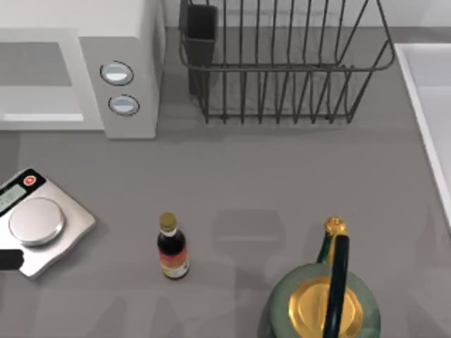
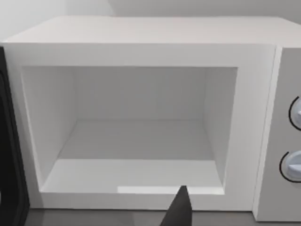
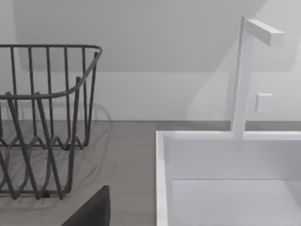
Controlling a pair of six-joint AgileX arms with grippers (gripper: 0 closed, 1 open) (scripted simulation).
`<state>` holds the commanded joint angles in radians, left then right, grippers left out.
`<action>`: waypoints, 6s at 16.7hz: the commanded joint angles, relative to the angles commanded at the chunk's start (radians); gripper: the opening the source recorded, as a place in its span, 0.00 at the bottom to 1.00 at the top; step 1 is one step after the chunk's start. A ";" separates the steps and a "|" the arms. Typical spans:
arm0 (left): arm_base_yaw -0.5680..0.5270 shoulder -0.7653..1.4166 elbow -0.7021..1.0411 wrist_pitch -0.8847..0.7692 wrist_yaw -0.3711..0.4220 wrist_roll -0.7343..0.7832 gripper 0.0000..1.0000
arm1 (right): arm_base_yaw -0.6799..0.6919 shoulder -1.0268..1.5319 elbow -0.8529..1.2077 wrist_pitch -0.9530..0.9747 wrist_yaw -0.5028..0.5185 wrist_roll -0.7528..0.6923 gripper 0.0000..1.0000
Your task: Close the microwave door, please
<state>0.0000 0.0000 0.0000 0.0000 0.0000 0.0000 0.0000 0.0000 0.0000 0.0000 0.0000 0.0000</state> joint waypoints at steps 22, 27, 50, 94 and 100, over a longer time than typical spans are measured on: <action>-0.214 0.221 0.013 0.208 -0.213 0.004 0.00 | 0.000 0.000 0.000 0.000 0.000 0.000 1.00; -0.218 0.227 0.012 0.214 -0.218 0.003 0.00 | 0.000 0.000 0.000 0.000 0.000 0.000 1.00; 0.324 0.115 0.184 -0.076 0.324 0.005 0.00 | 0.000 0.000 0.000 0.000 0.000 0.000 1.00; 1.022 1.788 1.024 -0.342 0.660 0.894 0.00 | 0.000 0.000 0.000 0.000 0.000 0.000 1.00; 1.017 1.787 1.010 -0.331 0.660 0.891 0.00 | 0.000 0.000 0.000 0.000 0.000 0.000 1.00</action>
<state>1.0165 1.7870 1.0102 -0.3315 0.6601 0.8912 0.0000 0.0000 0.0000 0.0000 0.0000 0.0000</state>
